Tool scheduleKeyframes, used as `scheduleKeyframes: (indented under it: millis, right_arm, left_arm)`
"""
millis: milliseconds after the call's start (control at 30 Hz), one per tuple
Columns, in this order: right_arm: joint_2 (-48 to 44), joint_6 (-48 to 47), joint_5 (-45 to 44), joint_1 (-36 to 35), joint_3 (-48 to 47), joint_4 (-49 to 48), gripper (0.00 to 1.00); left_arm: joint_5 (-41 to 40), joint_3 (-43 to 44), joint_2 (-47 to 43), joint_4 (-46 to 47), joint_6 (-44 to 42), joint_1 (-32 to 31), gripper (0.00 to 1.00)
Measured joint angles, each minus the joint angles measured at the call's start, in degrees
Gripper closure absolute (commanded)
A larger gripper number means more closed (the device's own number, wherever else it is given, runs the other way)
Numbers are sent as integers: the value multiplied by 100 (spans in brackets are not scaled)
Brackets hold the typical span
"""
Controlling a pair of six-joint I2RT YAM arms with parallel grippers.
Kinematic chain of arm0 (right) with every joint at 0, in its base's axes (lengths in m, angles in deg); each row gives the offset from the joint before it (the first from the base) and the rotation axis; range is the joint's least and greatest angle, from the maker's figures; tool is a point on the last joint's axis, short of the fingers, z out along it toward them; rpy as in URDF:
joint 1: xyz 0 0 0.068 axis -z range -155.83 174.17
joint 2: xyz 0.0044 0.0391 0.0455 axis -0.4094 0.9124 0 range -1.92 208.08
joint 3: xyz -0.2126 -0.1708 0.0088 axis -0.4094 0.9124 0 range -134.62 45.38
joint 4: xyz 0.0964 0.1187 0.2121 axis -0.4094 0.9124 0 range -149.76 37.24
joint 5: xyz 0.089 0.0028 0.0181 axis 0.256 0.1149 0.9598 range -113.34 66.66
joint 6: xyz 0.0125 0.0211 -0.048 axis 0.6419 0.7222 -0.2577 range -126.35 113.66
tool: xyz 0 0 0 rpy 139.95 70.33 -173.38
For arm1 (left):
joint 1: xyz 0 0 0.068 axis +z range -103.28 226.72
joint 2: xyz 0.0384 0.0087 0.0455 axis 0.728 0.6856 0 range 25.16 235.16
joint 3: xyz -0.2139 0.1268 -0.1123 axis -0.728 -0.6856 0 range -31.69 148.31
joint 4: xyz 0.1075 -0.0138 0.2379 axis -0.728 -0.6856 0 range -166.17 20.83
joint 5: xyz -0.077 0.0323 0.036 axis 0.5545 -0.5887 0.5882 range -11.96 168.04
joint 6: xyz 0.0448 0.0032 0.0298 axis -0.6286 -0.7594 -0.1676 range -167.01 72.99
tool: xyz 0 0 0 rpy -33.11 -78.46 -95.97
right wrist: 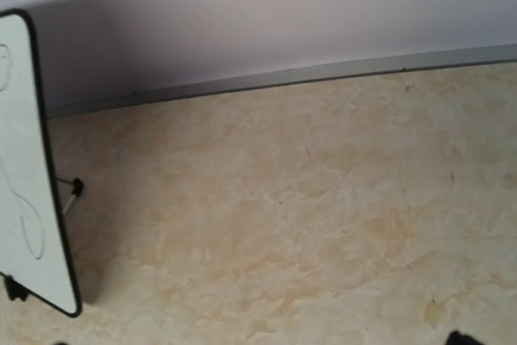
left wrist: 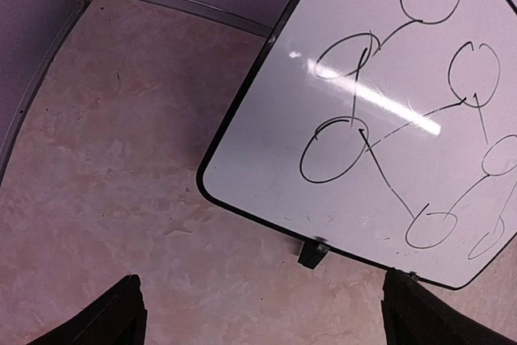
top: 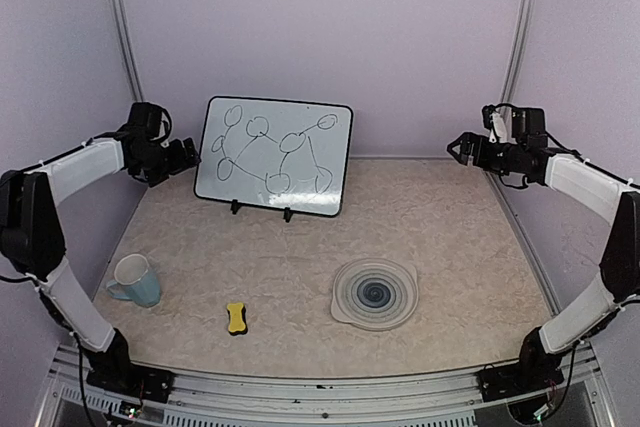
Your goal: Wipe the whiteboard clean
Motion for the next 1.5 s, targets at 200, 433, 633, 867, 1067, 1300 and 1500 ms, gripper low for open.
scheduleKeyframes:
  millis: [200,433,633,867,1067,1300,1500]
  right_arm:
    - [264,-129,-28,-20,-175,31,0]
    - [271,-201,179,35,-249,66,0]
    - [271,-223,332,92,-254,103,0]
    - [271,-201,452,96,-249,116,0]
    - [269,-184,448,96,-236,153,0]
    - [258,-153,439,122,-103,177,0]
    - [258,-129,431,138,31,181,0]
  left_arm:
    - [-66,33,168,-105,-400,-118,1]
    - [-149,-166,9,-79,-765,-597,1]
    - [-481,-525,-26,133,-643,-1832,6]
    - [-817,-529,299,533,-199,-2887,18]
    - [-1143,-212,1290,592,96,-3233,31]
    - [-1244,-52,1805,761,96,-3220,47]
    - [-1237,483,2315,1023,68,-3198,51]
